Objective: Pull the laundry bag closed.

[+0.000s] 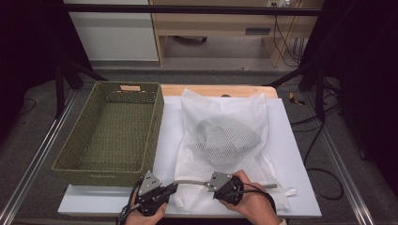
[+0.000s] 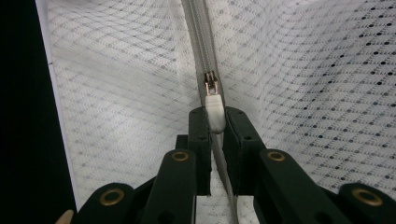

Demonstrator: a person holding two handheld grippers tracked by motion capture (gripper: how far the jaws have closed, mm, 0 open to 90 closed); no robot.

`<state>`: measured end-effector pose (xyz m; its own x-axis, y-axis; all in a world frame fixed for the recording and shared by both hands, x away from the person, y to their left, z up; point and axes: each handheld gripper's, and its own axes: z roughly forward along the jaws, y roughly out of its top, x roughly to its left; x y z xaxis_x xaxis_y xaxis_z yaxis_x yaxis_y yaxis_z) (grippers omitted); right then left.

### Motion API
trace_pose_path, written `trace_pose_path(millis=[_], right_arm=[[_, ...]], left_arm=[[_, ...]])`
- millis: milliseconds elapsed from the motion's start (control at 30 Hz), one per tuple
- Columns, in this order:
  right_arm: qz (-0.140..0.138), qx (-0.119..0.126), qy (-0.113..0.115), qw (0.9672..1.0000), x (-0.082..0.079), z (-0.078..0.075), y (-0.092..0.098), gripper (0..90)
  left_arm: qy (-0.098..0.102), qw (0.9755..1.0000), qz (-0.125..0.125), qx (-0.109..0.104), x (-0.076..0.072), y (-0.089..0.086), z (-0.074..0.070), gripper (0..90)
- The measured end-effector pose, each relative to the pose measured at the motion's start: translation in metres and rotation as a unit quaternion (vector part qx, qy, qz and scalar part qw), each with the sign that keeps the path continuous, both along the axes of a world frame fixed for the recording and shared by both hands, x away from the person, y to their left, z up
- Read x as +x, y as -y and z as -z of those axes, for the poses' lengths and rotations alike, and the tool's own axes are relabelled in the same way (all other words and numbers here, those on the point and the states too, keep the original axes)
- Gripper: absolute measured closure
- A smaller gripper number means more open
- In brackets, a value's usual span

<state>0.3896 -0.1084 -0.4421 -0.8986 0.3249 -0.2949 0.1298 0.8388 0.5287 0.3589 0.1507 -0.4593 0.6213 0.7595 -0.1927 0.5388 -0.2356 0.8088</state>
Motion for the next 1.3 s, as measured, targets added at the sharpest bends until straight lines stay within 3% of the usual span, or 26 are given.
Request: trace_pose_path(millis=[500,1300], right_arm=[[0.01,-0.008,0.0,0.9999,-0.001,0.0,0.012,81.7],[0.045,-0.008,-0.002,0.9989,-0.005,0.005,0.052,81.7]], left_arm=[[0.001,1.0,-0.005,-0.003,-0.001,-0.001,-0.001,88.1],[0.007,1.0,-0.004,0.004,-0.002,-0.001,-0.003,88.1]])
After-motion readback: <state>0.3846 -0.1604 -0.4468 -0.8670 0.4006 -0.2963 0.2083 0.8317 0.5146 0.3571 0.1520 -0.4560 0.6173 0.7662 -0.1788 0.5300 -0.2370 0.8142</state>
